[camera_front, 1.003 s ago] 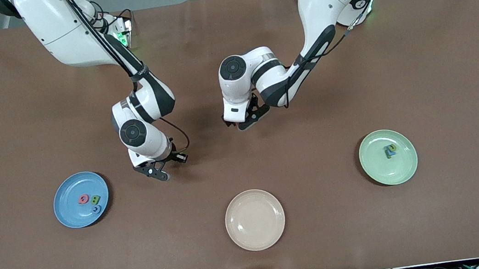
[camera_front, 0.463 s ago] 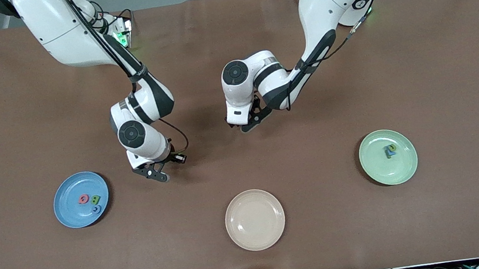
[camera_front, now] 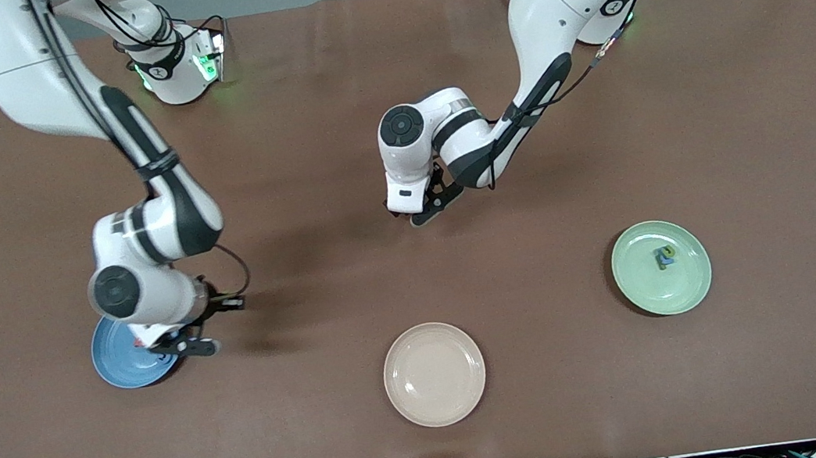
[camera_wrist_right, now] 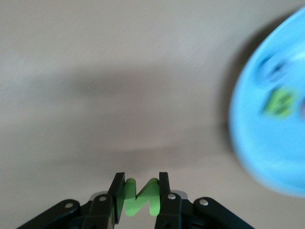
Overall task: Sort uppercase to blue plate, lowercase to green plate
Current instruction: 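Drop the green N on the blue plate and return the right arm to rest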
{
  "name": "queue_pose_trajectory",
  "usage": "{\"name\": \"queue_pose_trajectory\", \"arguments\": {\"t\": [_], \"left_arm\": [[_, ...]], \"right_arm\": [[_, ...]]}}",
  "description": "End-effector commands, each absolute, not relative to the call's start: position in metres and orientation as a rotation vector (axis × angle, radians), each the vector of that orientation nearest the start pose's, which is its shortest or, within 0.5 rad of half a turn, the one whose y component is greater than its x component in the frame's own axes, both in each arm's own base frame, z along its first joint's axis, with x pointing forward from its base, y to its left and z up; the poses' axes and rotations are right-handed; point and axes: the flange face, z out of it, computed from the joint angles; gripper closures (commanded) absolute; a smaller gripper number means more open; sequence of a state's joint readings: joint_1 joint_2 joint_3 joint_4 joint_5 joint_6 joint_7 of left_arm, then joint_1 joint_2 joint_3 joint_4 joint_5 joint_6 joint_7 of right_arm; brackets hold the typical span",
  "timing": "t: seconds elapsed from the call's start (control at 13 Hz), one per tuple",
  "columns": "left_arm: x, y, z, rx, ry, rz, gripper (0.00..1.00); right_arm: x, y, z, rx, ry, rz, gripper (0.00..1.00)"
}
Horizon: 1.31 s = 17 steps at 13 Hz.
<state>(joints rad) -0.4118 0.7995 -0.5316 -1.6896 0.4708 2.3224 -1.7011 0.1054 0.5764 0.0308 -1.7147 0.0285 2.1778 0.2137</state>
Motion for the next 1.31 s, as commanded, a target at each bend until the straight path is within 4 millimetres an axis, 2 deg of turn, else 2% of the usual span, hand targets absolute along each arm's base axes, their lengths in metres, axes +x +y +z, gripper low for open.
{"name": "queue_pose_trajectory", "arguments": {"t": [0.0, 0.31, 0.39, 0.46, 0.62, 0.69, 0.77, 0.85, 1.0, 1.08, 1.23], "left_arm": [[0.428, -0.515, 0.175, -3.015, -0.868, 0.061, 0.36], [0.428, -0.514, 0.172, -3.012, -0.869, 0.066, 0.45], [0.428, -0.514, 0.171, -3.012, -0.863, 0.066, 0.54], [0.429, -0.514, 0.172, -3.014, -0.862, 0.065, 0.64], [0.427, -0.515, 0.169, -3.013, -0.859, 0.070, 0.69], [0.427, -0.514, 0.169, -3.016, -0.849, 0.070, 0.76], [0.426, -0.513, 0.171, -3.016, -0.838, 0.067, 0.86], [0.430, -0.510, 0.173, -3.017, -0.828, 0.055, 0.92], [0.443, -0.505, 0.190, -3.028, -0.840, -0.001, 0.97], [0.449, -0.504, 0.201, -3.038, -0.852, -0.026, 0.97], [0.485, -0.481, 0.224, -3.054, -0.887, -0.086, 0.97]], "right_arm": [[0.665, 0.045, 0.250, -3.155, -0.045, 0.162, 0.86], [0.674, -0.008, 0.241, -3.184, -0.146, 0.158, 0.75], [0.679, -0.025, 0.239, -3.180, -0.139, 0.150, 0.69], [0.680, -0.036, 0.237, -3.173, -0.152, 0.151, 0.54], [0.680, -0.046, 0.238, -3.166, -0.170, 0.149, 0.36], [0.680, -0.046, 0.239, -3.166, -0.170, 0.149, 0.32], [0.681, -0.046, 0.240, -3.164, -0.160, 0.141, 0.22], [0.682, -0.046, 0.244, -3.165, -0.157, 0.134, 0.19], [0.684, -0.056, 0.259, -3.170, -0.127, 0.110, 0.03], [0.685, -0.057, 0.275, -3.174, -0.117, 0.079, 0.00], [0.682, -0.059, 0.312, -3.181, -0.117, 0.049, 0.00]]}}
